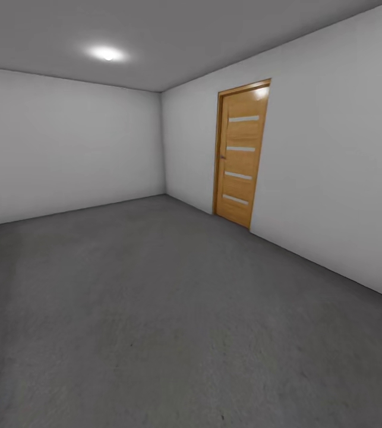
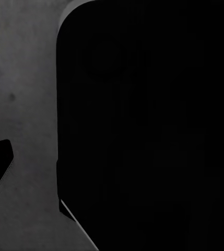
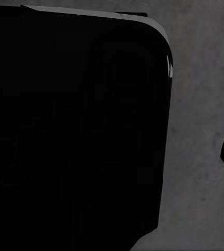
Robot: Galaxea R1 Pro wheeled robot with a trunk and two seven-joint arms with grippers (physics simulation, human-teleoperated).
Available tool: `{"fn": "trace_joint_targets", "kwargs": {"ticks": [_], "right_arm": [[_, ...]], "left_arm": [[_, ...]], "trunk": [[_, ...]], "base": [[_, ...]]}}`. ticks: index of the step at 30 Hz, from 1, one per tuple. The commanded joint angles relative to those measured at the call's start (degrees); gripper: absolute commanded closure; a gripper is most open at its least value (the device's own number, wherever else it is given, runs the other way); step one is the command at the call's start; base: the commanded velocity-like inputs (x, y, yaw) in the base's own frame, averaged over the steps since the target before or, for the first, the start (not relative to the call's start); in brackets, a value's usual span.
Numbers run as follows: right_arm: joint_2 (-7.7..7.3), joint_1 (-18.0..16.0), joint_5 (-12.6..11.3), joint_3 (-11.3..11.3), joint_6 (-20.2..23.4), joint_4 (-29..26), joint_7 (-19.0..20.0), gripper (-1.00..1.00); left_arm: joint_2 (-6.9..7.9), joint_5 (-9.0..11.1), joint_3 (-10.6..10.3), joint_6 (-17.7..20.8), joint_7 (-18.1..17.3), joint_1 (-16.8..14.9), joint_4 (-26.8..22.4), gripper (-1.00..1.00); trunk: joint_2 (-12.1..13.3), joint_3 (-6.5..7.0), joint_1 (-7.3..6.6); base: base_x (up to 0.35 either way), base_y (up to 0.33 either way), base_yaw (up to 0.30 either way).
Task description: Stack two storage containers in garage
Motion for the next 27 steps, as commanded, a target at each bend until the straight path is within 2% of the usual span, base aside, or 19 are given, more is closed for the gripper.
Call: {"fn": "trace_joint_targets", "kwargs": {"ticks": [1, 27], "right_arm": [[-0.01, -0.02, 0.14, -0.01, -0.16, 0.01, 0.01, -1.0], [-0.02, -0.02, 0.14, -0.01, -0.16, 0.01, -0.05, -1.0]], "left_arm": [[-0.01, 0.36, 0.0, -0.04, -0.01, -0.01, -0.03, -1.0], [-0.01, 0.44, -0.07, 0.48, -0.02, -0.01, -0.02, -1.0]], "trunk": [[-0.02, -0.05, 0.03], [-0.02, -0.05, 0.03]], "base": [[0.325, 0.0, 0.0], [0.326, 0.0, 0.0]]}}
